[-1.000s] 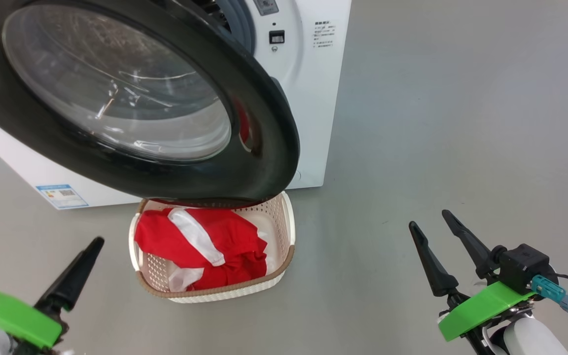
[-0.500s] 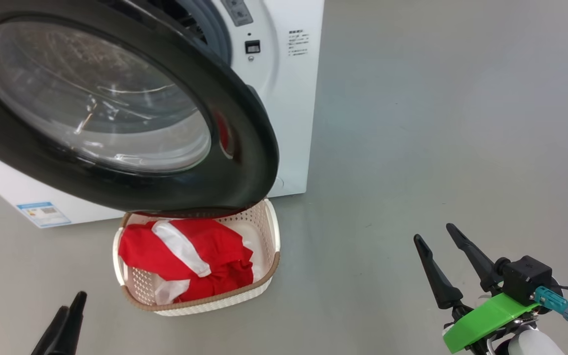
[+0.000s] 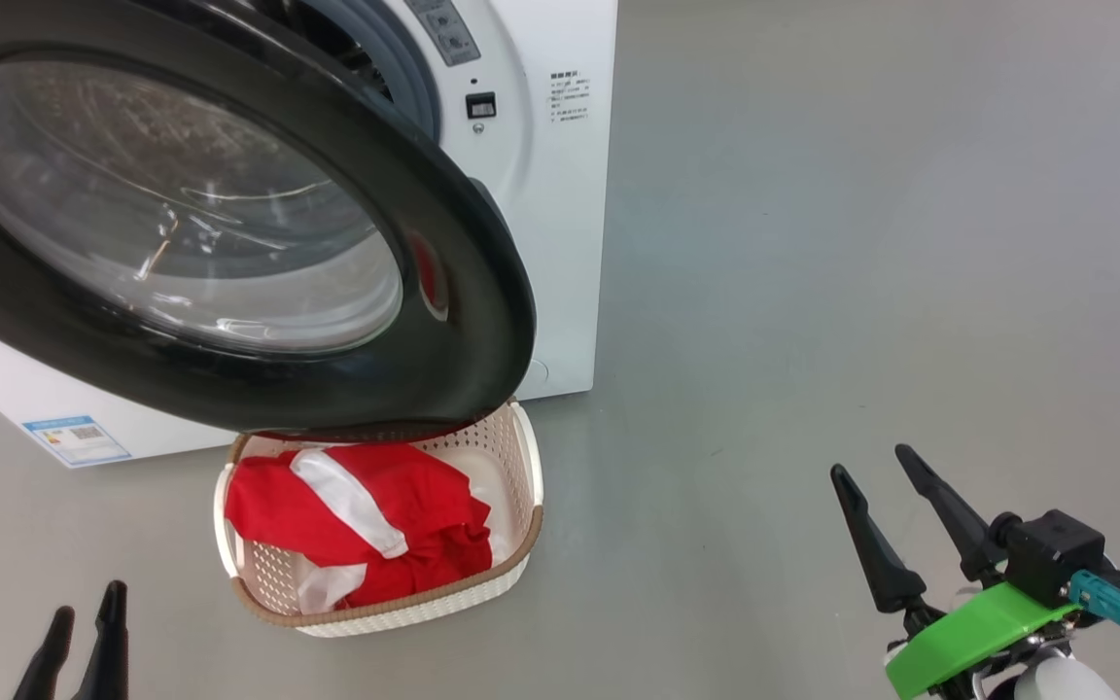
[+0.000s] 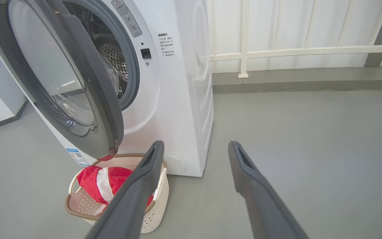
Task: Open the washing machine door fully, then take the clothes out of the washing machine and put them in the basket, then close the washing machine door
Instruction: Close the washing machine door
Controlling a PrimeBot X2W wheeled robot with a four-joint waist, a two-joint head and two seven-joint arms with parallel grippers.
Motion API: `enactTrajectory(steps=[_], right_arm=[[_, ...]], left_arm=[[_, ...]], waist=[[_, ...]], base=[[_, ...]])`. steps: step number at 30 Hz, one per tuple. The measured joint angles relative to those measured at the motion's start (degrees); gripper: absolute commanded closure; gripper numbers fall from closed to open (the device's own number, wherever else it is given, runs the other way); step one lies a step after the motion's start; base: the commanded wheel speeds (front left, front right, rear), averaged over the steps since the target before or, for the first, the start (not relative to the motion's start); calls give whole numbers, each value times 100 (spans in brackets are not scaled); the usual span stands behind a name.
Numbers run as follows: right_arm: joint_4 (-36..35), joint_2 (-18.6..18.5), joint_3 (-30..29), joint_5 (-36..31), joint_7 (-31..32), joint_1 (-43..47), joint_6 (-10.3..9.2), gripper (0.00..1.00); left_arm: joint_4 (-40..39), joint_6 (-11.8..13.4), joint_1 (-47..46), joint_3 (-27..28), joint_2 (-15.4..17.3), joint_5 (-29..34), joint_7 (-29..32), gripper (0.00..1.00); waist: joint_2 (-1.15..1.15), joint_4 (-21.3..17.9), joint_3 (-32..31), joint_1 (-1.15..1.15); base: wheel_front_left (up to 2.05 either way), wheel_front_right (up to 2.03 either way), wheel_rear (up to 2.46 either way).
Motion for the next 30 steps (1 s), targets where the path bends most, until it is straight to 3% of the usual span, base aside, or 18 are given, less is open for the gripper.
enactTrajectory(steps=[5, 16, 22, 30], right_arm=[[-9, 2, -21, 0, 0, 54, 0, 0], [-97, 12, -175, 0, 0, 55, 0, 0], [-120, 34, -221, 0, -1, 92, 0, 0], [-151, 70, -385, -7, -1, 261, 0, 0]], left_arm=[[-44, 0, 61, 433, -455, 1100, -1, 0], [-531, 0, 276, 1390, -1204, 2737, -2, 0], [-798, -1, 366, 1795, -1470, 3506, -16, 0], [-955, -1, 505, 2003, -1725, 3897, -16, 0]], waist=[[0, -7, -40, 0], [0, 2, -108, 0], [0, -5, -148, 0], [0, 5, -194, 0]], base=[[0, 0, 0], [0, 0, 0], [0, 0, 0], [0, 0, 0]])
